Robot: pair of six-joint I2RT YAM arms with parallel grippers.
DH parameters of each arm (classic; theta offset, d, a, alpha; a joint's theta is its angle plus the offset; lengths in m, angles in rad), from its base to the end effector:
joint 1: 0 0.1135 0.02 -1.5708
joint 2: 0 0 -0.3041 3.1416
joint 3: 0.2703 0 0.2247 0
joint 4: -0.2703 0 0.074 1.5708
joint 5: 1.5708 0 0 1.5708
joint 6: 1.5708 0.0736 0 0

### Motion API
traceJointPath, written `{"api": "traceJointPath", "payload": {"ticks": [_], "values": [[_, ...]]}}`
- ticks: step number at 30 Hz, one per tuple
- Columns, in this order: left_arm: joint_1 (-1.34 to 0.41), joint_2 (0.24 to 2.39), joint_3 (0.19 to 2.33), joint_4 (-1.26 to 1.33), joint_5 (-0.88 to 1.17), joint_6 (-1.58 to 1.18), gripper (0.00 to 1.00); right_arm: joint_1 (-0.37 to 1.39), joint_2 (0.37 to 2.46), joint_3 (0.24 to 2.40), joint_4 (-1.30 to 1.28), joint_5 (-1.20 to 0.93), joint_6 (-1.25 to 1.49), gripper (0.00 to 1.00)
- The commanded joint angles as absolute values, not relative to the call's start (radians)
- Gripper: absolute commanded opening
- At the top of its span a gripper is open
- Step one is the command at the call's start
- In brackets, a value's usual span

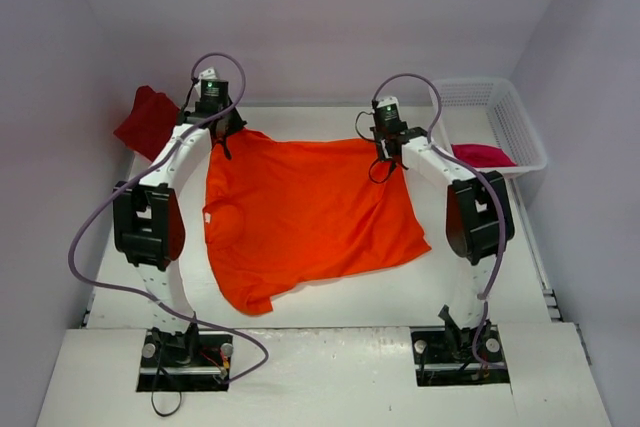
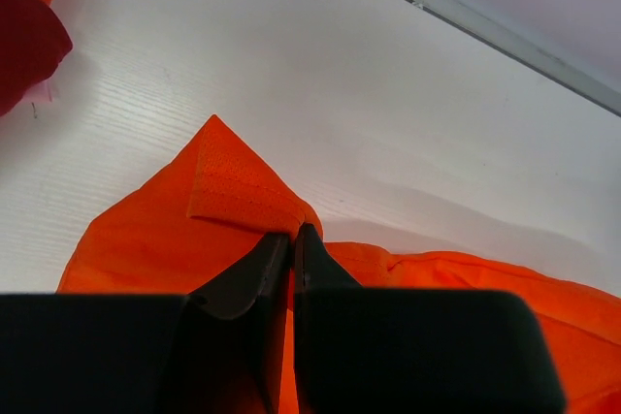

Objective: Fold and stack the t-shirts
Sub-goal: Grap the side of the flattened tshirt furthest away from the robot with both arms

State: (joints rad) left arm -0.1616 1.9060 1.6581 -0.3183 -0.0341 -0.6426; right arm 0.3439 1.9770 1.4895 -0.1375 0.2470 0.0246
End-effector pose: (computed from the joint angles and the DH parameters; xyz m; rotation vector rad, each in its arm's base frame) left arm 0.4635 -0.0730 0.3266 -0.5361 2.1007 -0.4320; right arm 0.4556 0.1440 0.2594 -0.2089 2.1647 -0.0614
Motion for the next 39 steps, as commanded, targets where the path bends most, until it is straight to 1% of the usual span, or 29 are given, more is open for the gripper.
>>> {"api": "traceJointPath", "payload": {"ticks": [1,2,3,4,5,6,7,8,9,15,19,22,27,30,33,39], "values": [[-0.156,1.825,1.706,-0.308,-0.021,-0.632,0.0,0.347,1.853,1.48,-0.123,0.264,0.012,0.0],[-0.156,1.824,1.704,-0.305,-0.021,-0.632,0.0,0.347,1.848,1.473,-0.124,0.262,0.014,0.01],[-0.156,1.825,1.704,-0.305,-0.02,-0.632,0.0,0.347,1.848,1.456,-0.126,0.259,0.018,0.05],[-0.155,1.825,1.704,-0.307,-0.021,-0.632,0.0,0.348,1.85,1.448,-0.126,0.261,0.021,0.22],[-0.156,1.827,1.704,-0.308,-0.02,-0.632,0.0,0.348,1.859,1.44,-0.127,0.261,0.023,0.36],[-0.156,1.828,1.701,-0.31,-0.02,-0.634,0.0,0.347,1.864,1.427,-0.127,0.276,0.035,0.71],[-0.156,1.829,1.698,-0.307,-0.02,-0.635,0.0,0.347,1.877,1.421,-0.129,0.281,0.046,0.86],[-0.155,1.829,1.695,-0.308,-0.018,-0.635,0.0,0.345,1.885,1.417,-0.129,0.284,0.051,0.95],[-0.155,1.829,1.689,-0.304,-0.015,-0.635,0.0,0.342,1.899,1.419,-0.129,0.291,0.057,1.0],[-0.156,1.829,1.678,-0.299,-0.02,-0.627,0.0,0.324,1.962,1.488,-0.121,0.296,0.037,1.0],[-0.156,1.827,1.664,-0.291,-0.012,-0.627,0.0,0.292,2.006,1.567,-0.091,0.233,0.014,0.99],[-0.156,1.822,1.641,-0.269,-0.003,-0.638,0.0,0.261,2.066,1.626,-0.069,0.181,0.012,0.95],[-0.158,1.821,1.612,-0.259,-0.003,-0.638,0.0,0.249,2.16,1.75,-0.069,0.112,0.009,0.91],[-0.158,1.819,1.606,-0.256,-0.002,-0.638,0.0,0.248,2.19,1.788,-0.067,0.086,0.008,0.88],[-0.156,1.818,1.597,-0.253,-0.006,-0.638,0.0,0.247,2.206,1.801,-0.058,0.045,0.008,0.86],[-0.156,1.815,1.586,-0.252,-0.008,-0.641,0.0,0.258,2.207,1.778,-0.052,0.021,0.008,0.83]]}}
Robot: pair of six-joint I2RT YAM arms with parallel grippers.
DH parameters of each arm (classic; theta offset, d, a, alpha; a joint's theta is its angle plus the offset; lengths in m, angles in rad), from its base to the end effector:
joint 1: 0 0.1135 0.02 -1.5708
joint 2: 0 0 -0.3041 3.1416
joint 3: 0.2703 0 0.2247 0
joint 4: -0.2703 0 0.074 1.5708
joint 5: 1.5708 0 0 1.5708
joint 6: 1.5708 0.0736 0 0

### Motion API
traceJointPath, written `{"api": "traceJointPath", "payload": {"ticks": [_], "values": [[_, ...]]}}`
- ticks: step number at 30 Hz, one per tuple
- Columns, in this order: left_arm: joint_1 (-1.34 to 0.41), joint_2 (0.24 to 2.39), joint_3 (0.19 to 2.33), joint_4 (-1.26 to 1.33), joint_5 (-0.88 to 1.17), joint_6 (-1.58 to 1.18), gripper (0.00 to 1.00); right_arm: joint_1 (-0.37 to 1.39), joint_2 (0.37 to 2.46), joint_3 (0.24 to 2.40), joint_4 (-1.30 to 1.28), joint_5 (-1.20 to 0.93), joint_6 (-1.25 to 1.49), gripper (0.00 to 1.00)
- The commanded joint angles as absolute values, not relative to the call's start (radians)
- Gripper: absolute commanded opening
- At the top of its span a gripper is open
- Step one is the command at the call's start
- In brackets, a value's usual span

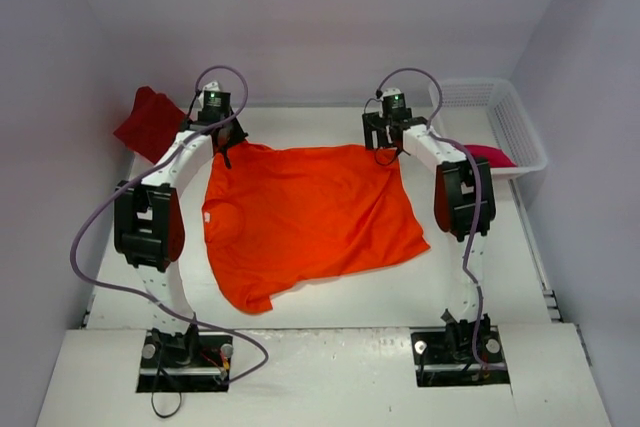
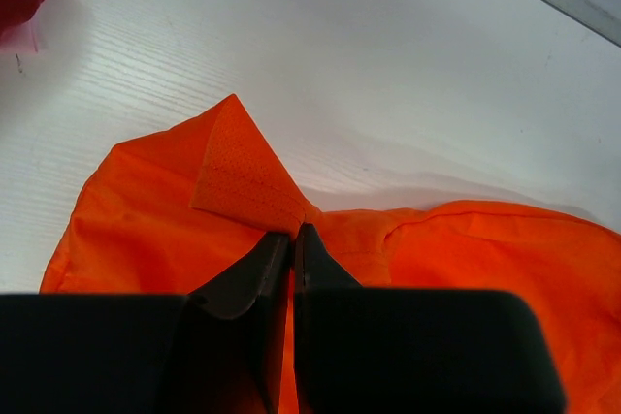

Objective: Fold and stack the t-shirts
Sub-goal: Grap the side of the flattened tshirt furthest away from the robot with both arms

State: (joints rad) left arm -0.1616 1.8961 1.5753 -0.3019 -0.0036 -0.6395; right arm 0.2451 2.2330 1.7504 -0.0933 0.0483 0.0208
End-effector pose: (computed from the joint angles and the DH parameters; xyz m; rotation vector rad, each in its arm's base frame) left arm 0.4555 -0.0740 0.3042 -0.5296 2.1653 -0.4423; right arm 0.5348 0.1301 0.2256 -0.2123 2.1372 0.1031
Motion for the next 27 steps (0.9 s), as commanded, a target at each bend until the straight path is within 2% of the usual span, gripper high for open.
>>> {"api": "traceJointPath", "payload": {"ticks": [1,16,21,22,25,26,27], "values": [[-0.156,1.815,1.583,-0.252,-0.008,-0.643,0.0,0.259,2.204,1.761,-0.051,0.021,0.009,0.83],[-0.156,1.813,1.577,-0.252,-0.006,-0.649,0.0,0.267,2.178,1.623,-0.018,0.041,0.035,0.75],[-0.156,1.815,1.577,-0.252,-0.008,-0.647,0.0,0.268,2.174,1.611,-0.014,0.051,0.038,0.65],[-0.156,1.815,1.577,-0.252,-0.009,-0.647,0.0,0.268,2.174,1.611,-0.014,0.052,0.04,0.62],[-0.156,1.813,1.574,-0.255,-0.009,-0.647,0.0,0.268,2.174,1.611,-0.012,0.057,0.041,0.33],[-0.156,1.813,1.574,-0.253,-0.009,-0.647,0.0,0.268,2.172,1.614,-0.012,0.058,0.043,0.14],[-0.156,1.813,1.572,-0.253,-0.009,-0.646,0.0,0.268,2.172,1.617,-0.012,0.061,0.041,0.07]]}}
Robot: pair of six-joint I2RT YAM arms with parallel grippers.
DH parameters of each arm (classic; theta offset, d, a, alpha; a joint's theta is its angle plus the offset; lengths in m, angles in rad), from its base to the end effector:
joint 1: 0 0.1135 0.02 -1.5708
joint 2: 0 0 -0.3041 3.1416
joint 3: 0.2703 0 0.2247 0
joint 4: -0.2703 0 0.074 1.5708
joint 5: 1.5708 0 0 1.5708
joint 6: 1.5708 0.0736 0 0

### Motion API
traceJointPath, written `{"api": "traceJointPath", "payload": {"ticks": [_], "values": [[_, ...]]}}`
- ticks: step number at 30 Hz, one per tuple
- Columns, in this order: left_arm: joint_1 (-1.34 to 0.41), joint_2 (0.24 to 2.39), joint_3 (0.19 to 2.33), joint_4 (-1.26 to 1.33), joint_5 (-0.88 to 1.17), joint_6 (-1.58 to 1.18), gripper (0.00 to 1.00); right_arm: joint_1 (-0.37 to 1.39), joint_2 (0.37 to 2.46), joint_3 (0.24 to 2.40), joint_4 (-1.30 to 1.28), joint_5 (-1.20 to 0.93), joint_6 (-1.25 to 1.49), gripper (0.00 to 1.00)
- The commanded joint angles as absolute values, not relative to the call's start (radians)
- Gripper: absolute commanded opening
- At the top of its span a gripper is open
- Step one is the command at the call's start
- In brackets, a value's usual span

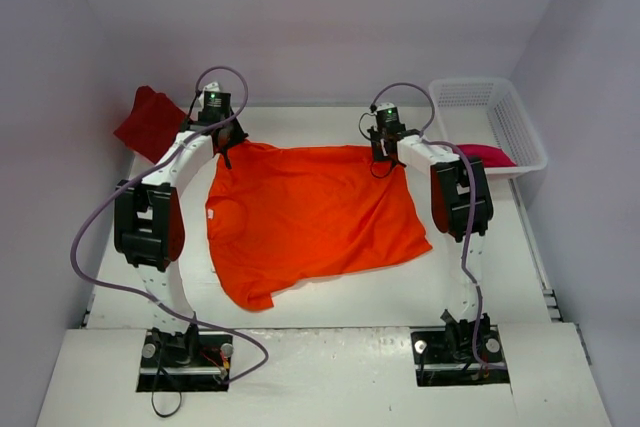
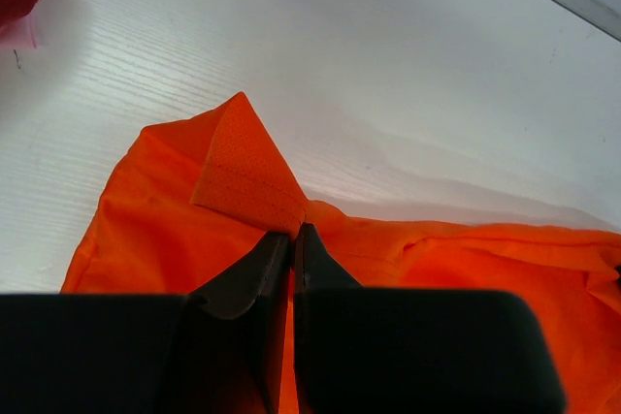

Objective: Fold and stack the t-shirts
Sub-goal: Grap the side of the flattened tshirt furthest away from the robot with both arms

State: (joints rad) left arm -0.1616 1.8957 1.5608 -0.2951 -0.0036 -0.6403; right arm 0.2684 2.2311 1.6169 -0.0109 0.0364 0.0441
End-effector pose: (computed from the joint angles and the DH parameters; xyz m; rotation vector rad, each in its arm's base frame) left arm 0.4546 -0.0738 0.3002 -0.5322 2.1721 -0.4401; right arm 0.5192 0.1400 0.1916 -0.2257 2.1871 0.1355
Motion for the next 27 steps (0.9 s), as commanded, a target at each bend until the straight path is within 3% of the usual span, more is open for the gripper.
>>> {"api": "traceJointPath", "payload": {"ticks": [1,27], "values": [[-0.156,1.812,1.572,-0.253,-0.009,-0.646,0.0,0.27,2.172,1.623,-0.012,0.067,0.04,0.01],[-0.156,1.753,1.598,-0.265,-0.005,-0.652,0.0,0.273,2.017,1.727,-0.043,0.061,-0.018,0.0]]}}
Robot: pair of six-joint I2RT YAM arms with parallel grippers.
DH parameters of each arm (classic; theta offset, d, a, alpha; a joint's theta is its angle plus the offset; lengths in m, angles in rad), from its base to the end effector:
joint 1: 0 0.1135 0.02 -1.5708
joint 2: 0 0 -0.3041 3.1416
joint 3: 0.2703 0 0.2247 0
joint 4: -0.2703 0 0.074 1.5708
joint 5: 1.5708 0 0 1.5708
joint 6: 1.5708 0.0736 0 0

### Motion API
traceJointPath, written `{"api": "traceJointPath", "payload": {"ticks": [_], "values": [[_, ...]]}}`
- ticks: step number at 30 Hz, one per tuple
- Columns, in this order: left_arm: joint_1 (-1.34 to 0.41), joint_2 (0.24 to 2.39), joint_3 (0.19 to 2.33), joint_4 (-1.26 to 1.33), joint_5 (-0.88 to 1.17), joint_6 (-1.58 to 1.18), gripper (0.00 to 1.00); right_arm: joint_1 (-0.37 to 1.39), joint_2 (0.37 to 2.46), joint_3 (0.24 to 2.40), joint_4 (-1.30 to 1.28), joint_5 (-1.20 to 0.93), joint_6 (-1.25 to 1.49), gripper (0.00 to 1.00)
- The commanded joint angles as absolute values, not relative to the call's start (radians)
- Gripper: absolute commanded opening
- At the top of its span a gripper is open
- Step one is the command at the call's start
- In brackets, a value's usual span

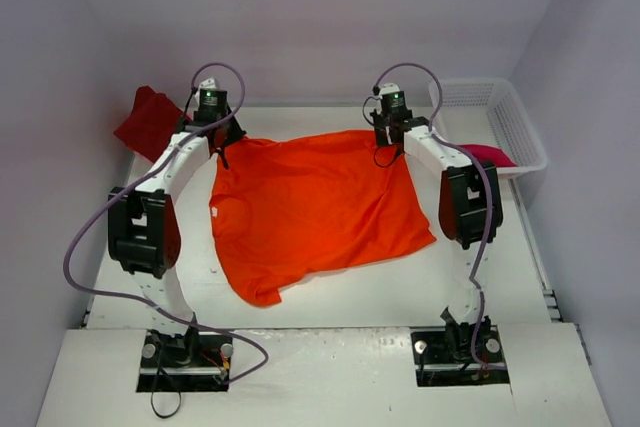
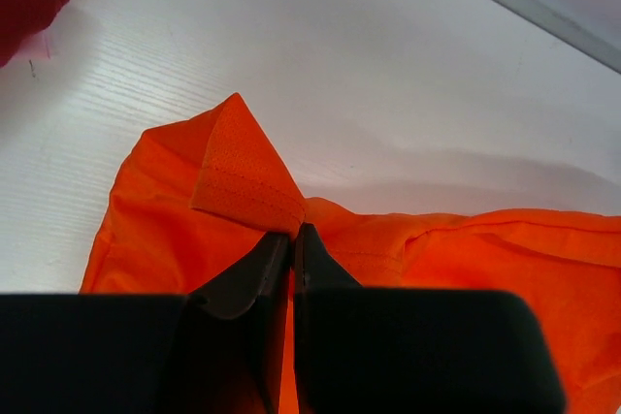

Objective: Fold and stack the t-shirts
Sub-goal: Grap the side of the flattened tshirt furthest away from the robot with both arms

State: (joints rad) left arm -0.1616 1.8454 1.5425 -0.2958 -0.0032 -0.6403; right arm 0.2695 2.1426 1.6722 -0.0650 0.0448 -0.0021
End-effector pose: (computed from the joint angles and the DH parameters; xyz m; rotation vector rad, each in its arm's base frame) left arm 0.4432 -0.0720 0.3157 -0.5246 2.1421 -0.4515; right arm 0.5133 0.1384 0.2493 -0.2587 2.0917 0.1132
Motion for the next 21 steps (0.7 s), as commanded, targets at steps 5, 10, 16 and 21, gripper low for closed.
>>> {"api": "traceJointPath", "payload": {"ticks": [5,10,16,21], "values": [[-0.156,1.724,1.614,-0.273,0.0,-0.657,0.0,0.279,1.945,1.721,-0.055,0.057,-0.012,0.0],[-0.156,1.684,1.585,-0.268,0.0,-0.666,0.0,0.294,1.879,1.678,-0.068,0.066,-0.003,0.0],[-0.16,1.629,1.572,-0.276,0.0,-0.672,0.0,0.31,1.798,1.576,-0.072,0.097,-0.002,0.0],[-0.172,1.58,1.542,-0.276,0.026,-0.686,0.0,0.322,1.738,1.477,-0.071,0.117,0.034,0.0]]}}
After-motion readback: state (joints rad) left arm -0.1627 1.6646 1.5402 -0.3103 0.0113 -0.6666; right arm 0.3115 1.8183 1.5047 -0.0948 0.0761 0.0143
